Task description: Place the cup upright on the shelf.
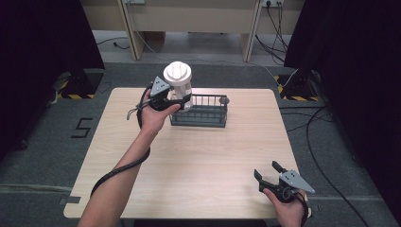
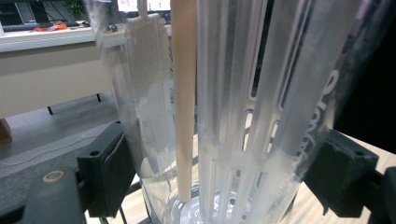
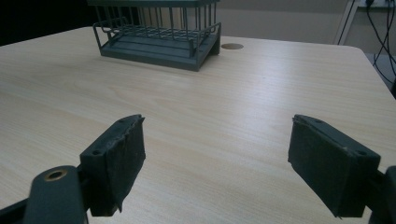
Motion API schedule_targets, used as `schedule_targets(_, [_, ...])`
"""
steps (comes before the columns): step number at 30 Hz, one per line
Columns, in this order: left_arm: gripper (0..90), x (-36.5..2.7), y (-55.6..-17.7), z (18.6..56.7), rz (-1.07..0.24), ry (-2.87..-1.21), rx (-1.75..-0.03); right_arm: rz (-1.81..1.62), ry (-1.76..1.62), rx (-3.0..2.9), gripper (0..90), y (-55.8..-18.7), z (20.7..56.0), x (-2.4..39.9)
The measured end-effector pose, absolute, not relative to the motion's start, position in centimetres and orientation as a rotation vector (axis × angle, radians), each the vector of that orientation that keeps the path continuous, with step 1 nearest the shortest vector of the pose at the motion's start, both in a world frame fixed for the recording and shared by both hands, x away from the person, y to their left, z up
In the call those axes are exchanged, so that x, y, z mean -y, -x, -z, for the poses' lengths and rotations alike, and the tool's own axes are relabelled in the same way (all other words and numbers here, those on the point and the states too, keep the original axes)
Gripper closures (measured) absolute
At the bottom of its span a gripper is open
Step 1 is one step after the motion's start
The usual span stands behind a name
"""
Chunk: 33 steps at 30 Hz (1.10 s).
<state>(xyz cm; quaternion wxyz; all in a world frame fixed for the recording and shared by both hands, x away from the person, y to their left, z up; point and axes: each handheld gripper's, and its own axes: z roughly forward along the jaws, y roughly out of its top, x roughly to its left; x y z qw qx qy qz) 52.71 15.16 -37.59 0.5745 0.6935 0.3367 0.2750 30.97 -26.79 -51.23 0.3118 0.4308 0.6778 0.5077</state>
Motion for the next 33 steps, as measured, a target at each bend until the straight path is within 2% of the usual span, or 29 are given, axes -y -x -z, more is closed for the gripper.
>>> schedule_targets(33, [17.9, -10.7, -56.7, 37.9, -0.610, -1.641, -0.820, -1.352, -1.136, -1.786, 19.3, -31.0, 51.3, 26.8])
